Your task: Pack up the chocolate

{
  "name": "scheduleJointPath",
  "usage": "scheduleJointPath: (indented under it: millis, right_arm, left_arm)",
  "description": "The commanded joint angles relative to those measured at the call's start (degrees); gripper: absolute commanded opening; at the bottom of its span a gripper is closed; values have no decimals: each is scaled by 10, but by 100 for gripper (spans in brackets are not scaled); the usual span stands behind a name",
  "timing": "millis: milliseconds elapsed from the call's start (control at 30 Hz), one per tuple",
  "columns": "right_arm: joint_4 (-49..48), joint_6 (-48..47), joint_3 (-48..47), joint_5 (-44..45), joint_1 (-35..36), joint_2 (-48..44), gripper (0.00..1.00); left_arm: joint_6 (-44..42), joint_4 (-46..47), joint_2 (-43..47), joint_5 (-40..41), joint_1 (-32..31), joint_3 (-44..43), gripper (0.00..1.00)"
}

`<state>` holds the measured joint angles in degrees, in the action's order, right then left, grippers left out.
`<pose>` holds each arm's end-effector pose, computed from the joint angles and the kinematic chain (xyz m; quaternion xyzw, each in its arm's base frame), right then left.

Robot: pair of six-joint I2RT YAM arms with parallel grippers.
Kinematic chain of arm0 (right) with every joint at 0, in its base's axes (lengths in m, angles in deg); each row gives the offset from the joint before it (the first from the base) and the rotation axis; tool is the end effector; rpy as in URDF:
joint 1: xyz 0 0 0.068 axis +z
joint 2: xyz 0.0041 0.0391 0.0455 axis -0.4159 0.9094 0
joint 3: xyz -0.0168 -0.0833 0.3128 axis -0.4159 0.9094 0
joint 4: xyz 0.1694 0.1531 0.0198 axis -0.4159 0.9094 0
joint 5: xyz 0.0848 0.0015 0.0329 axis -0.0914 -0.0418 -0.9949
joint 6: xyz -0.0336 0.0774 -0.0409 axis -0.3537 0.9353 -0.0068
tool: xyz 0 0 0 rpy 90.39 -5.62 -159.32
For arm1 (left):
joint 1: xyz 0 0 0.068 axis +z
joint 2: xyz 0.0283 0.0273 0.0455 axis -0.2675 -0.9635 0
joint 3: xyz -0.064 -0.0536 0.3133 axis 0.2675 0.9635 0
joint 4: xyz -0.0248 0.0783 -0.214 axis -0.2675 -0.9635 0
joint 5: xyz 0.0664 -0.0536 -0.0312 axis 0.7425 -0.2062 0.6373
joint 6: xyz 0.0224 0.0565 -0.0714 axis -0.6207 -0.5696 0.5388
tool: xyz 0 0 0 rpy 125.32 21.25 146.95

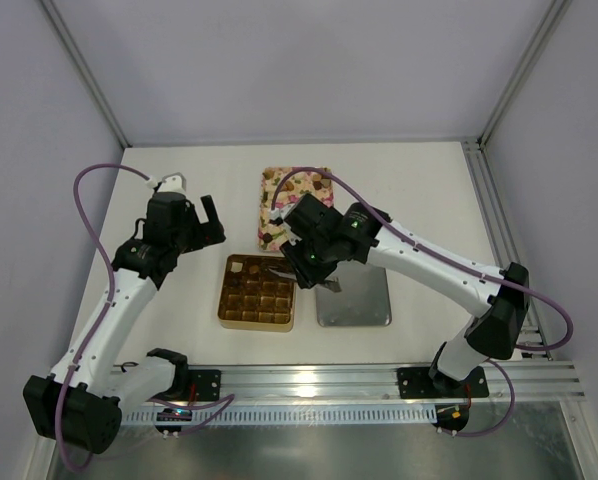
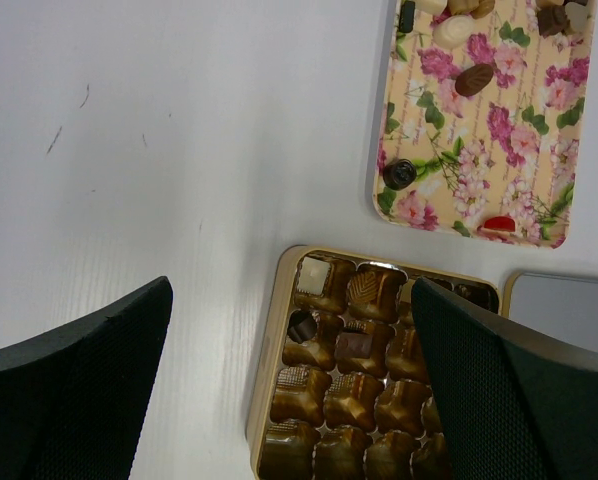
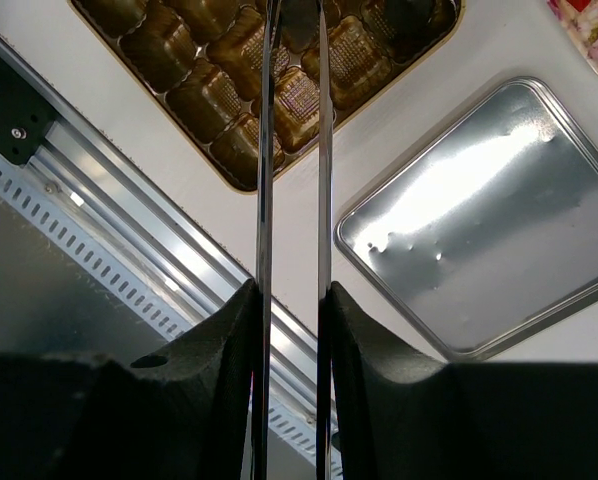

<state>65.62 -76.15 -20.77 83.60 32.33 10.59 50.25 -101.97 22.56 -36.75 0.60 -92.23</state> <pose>0.1692 0.2664 0.3492 -0.3615 0.8984 0.1610 0.1905 0.1907 -0.0373 0.3376 -0.1249 0.8864 -0.0910 0.4363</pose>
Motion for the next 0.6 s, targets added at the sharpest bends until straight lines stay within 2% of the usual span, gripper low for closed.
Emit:
scheduleJointPath:
  millis: [0,367,567]
  right_arm:
    - [-25,6,-10,-5,5,-3,34]
    - [-32,5,-5,-4,10,14,36]
    - [-33,3,-3,-1,11,20,40]
  left_arm:
    - [-2,2,12,-3,1,-5,100]
    - [-2,2,12,-3,1,-5,100]
    - [-2,2,13,-1,1,-5,100]
